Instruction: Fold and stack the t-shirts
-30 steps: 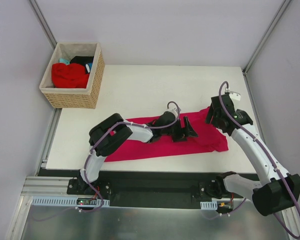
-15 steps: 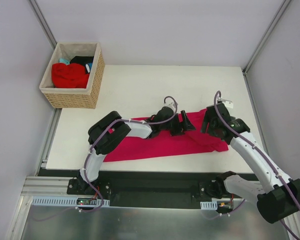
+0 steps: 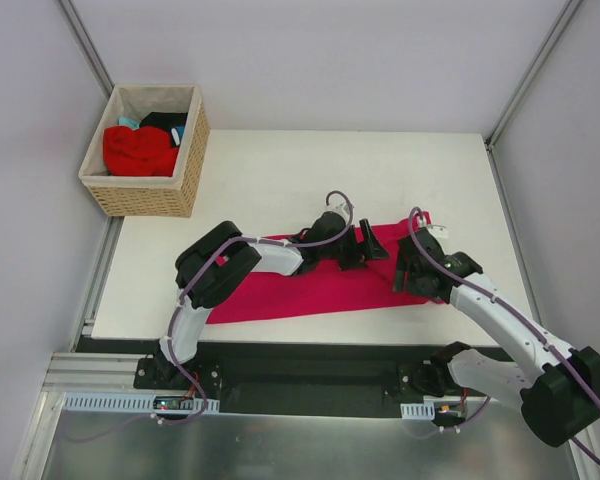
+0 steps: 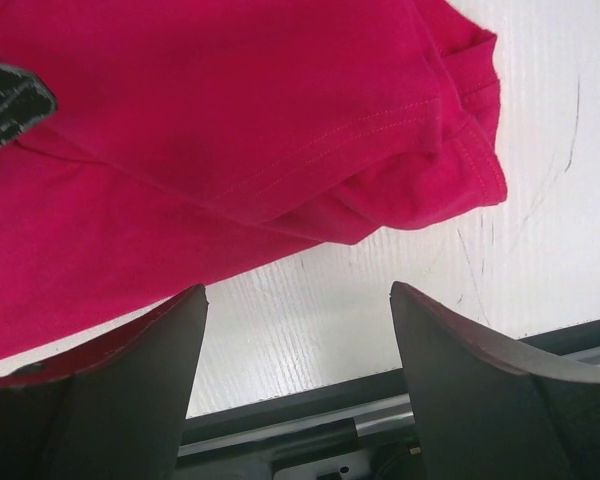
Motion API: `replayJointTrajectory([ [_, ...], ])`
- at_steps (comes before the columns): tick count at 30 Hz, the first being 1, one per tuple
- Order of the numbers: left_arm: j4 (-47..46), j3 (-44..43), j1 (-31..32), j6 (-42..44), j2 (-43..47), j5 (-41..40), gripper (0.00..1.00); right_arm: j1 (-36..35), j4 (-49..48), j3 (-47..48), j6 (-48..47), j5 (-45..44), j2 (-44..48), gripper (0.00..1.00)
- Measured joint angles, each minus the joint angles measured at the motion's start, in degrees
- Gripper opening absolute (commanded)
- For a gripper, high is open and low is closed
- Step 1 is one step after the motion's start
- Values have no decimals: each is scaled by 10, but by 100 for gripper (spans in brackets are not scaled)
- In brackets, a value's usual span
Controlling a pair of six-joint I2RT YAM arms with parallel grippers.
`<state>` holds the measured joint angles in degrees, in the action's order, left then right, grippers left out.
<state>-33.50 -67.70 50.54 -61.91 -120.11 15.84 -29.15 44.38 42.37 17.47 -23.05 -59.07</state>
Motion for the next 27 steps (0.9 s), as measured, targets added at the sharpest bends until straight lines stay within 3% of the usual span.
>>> replayJointTrajectory([
  [15,28,19,-11,0,24,4,82,-37,-32,-27,29,-16,-70,78],
  [27,226,62,-30,58,249,-32,82,-36,-61,2,26,-32,-123,79],
])
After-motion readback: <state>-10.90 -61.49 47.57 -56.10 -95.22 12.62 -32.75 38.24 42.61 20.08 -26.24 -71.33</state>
